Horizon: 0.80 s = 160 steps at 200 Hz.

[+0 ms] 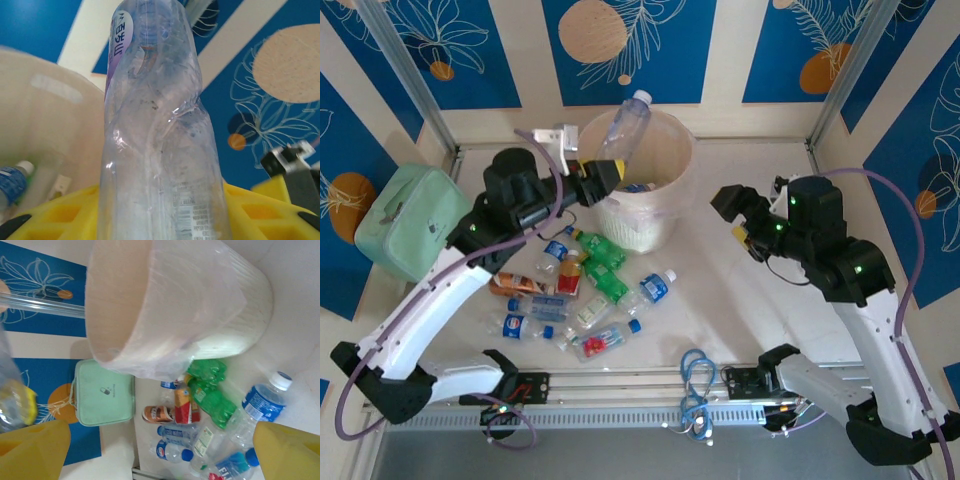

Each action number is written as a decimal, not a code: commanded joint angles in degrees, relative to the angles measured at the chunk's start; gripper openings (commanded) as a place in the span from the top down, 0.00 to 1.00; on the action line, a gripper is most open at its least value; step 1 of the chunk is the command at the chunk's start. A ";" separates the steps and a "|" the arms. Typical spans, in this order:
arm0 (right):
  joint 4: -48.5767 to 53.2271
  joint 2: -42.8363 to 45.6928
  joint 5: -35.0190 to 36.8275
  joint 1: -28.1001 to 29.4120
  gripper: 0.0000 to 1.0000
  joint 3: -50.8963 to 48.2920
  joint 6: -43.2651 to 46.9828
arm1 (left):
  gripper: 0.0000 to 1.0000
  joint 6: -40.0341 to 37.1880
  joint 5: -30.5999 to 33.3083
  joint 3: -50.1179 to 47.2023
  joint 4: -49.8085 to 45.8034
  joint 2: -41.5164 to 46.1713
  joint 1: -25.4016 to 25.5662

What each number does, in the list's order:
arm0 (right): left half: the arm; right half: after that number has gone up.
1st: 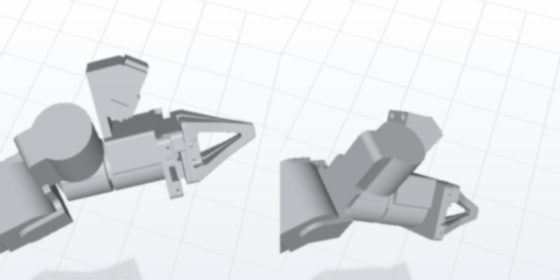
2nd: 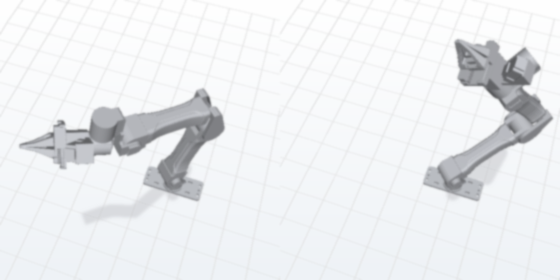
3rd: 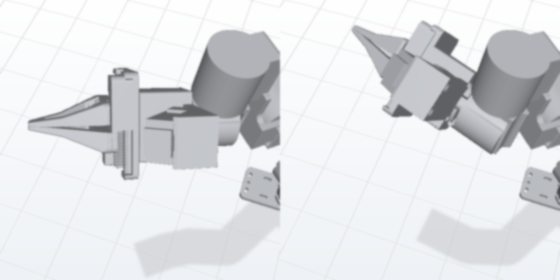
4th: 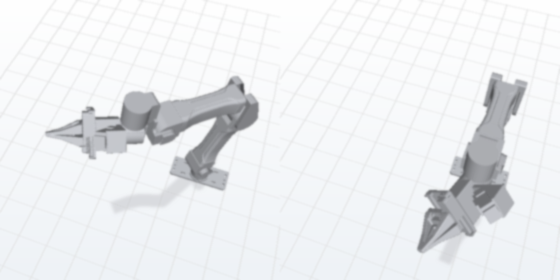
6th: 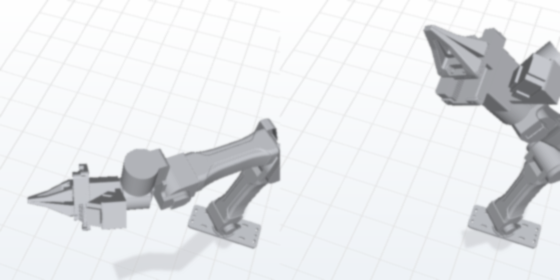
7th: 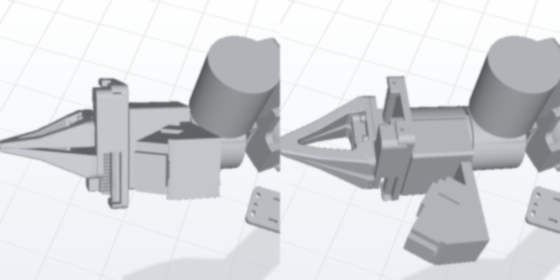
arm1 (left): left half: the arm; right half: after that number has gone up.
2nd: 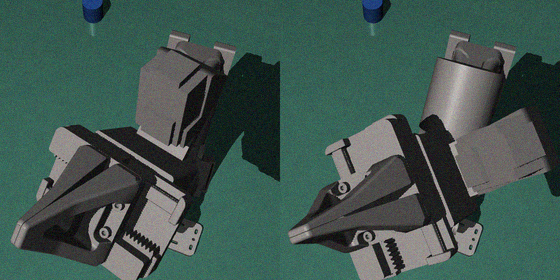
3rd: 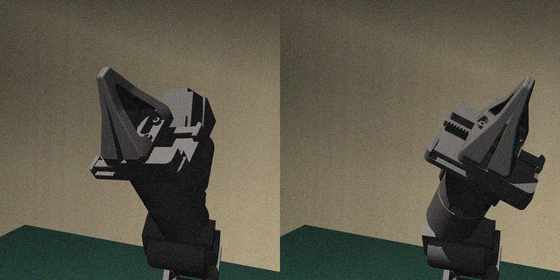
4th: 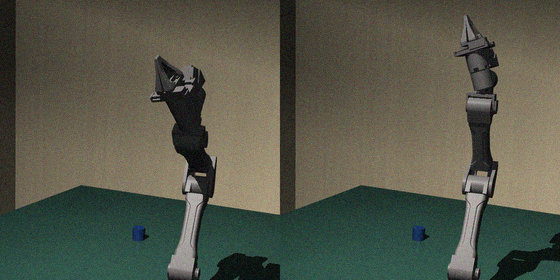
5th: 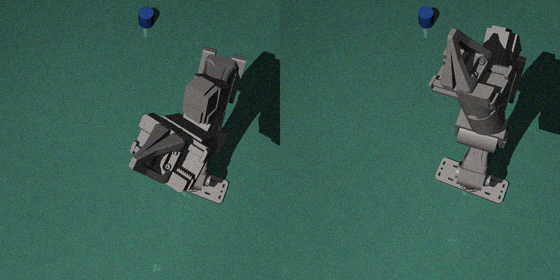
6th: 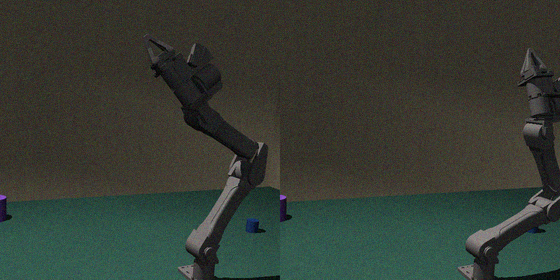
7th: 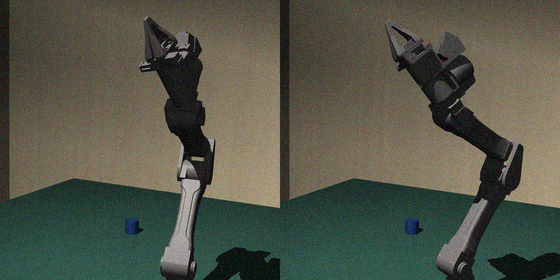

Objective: Put the plastic bottles in the bin

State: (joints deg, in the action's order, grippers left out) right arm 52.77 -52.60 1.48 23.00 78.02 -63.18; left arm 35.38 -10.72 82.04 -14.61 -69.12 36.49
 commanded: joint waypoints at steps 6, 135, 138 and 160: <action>1.89 1.25 0.02 -0.16 0.07 -3.88 0.36 | 0.52 -3.92 1.80 8.03 -9.81 -7.26 -2.35; -0.46 2.13 3.14 5.52 0.10 -18.69 -2.47 | 0.30 -10.11 4.21 18.03 -13.75 -22.03 -4.85; -0.66 1.95 3.32 5.89 0.10 -18.88 -2.62 | 0.29 -10.07 4.28 17.99 -13.70 -21.95 -4.85; -2.32 0.12 4.57 8.44 0.12 -19.96 -3.88 | 0.24 -10.29 4.57 18.32 -13.73 -21.15 -4.89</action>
State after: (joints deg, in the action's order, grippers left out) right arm 52.90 -50.87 3.68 29.15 59.35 -64.97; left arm 26.28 -7.27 98.13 -28.40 -91.26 32.25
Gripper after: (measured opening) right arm 0.890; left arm 0.745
